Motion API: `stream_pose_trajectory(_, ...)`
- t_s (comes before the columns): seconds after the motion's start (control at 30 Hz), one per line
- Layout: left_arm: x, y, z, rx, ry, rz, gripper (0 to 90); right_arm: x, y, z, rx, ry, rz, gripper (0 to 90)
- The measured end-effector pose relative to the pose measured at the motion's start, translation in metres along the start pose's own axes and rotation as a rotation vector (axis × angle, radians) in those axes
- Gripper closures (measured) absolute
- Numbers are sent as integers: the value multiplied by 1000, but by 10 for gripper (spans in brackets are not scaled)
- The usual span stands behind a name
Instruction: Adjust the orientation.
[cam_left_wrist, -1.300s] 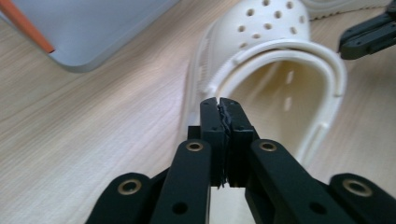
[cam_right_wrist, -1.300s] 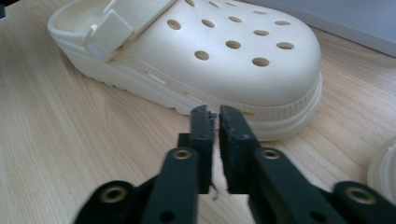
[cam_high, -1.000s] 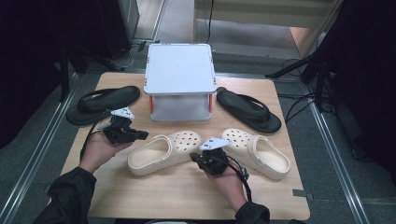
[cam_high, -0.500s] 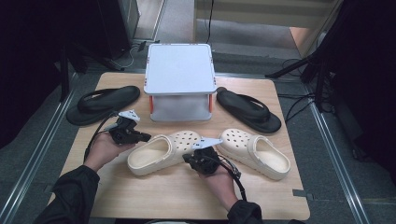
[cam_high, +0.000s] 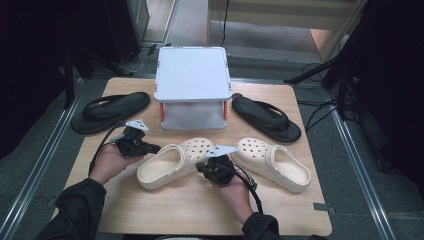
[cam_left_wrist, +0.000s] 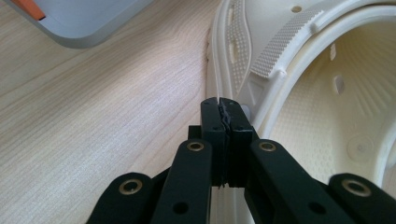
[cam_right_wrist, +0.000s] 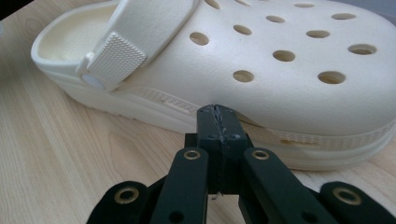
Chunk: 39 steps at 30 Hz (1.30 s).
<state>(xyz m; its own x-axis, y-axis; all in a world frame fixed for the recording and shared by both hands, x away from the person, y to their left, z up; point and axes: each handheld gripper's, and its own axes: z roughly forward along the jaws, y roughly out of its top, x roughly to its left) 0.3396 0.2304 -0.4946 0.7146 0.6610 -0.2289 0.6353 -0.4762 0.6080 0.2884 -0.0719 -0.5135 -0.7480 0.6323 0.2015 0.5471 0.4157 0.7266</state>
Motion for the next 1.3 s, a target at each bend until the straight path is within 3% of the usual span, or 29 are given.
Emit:
stream_pose_trajectory(0.33, -11, -10, -5, 0, 13, -7, 894, -2, 4, 9, 17, -3, -7, 900)
stream_pose_trajectory(0.7, -21, -20, -9, -5, 5, -15, 889, -12, 11, 13, 12, 15, 19, 900)
stream_pose_trajectory(0.87, -27, -24, -9, -11, -9, -41, 882, -15, 14, 15, 9, 13, 18, 900)
stream_pose_trajectory(1.0, -34, -26, -9, -13, -1, -37, 885, -16, 16, 17, 10, 12, 8, 900)
stream_pose_trajectory(1.17, -39, -29, -11, -19, -2, -69, 886, -17, 18, 19, 11, 12, 9, 900)
stream_pose_trajectory(1.3, -43, -32, -11, -19, 3, -68, 886, -17, 20, 21, 12, 10, 3, 900)
